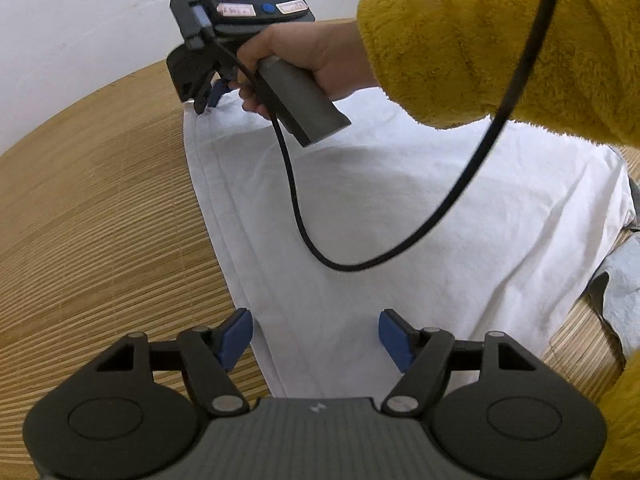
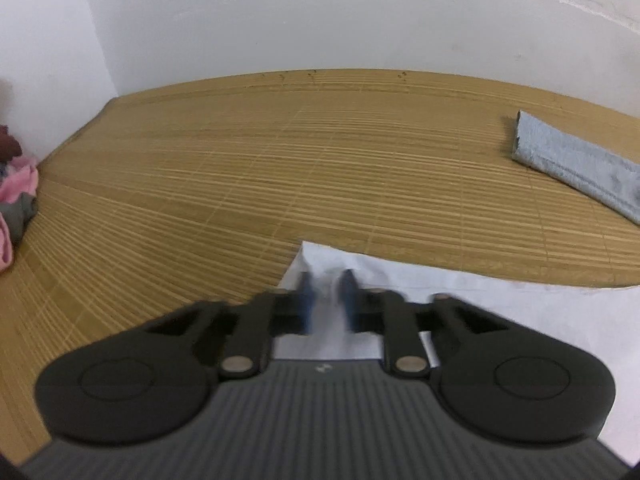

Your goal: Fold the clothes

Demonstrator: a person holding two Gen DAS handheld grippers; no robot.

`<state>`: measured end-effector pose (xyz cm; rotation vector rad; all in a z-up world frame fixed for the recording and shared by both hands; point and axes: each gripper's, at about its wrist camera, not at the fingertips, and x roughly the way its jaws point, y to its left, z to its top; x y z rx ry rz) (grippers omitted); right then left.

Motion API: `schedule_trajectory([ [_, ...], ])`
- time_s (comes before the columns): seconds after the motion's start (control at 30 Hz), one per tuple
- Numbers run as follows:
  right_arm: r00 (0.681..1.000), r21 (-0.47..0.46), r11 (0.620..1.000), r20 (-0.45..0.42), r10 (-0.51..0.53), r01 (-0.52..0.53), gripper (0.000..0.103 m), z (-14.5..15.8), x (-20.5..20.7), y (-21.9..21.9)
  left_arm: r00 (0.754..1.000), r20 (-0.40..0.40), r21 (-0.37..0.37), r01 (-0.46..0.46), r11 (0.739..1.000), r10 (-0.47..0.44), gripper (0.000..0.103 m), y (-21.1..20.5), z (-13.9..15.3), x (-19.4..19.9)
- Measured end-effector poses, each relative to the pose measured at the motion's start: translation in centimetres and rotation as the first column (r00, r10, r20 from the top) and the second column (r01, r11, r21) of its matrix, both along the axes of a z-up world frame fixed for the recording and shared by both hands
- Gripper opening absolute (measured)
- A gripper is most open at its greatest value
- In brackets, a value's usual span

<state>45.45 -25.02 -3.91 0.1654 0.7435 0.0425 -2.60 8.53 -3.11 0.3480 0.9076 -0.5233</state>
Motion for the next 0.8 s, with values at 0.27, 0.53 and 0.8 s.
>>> schedule_trajectory([
  [0.27,0.997,0.318,0.945,-0.056,-0.062,0.077,0.005,1.4,3.9,-2.8,1.000,-0.012,-0.022,0.005,1.000,-0.005,0.073,0.5,-0.1,0.2],
  [0.53,0.996,0.299,0.954,-0.078,0.047,-0.022,0.009,1.4,6.5,-2.4,1.000,-0.022,-0.016,-0.007,1.000,0.006,0.075,0.6,0.1,0.5],
  [0.8,0.987,-0.131,0.981,-0.089,0.132,-0.143,0.031,3.9,-8.1,-5.9,0.999,0.050,0.071,-0.001,0.997,-0.002,0.071,0.1,0.7,0.8],
])
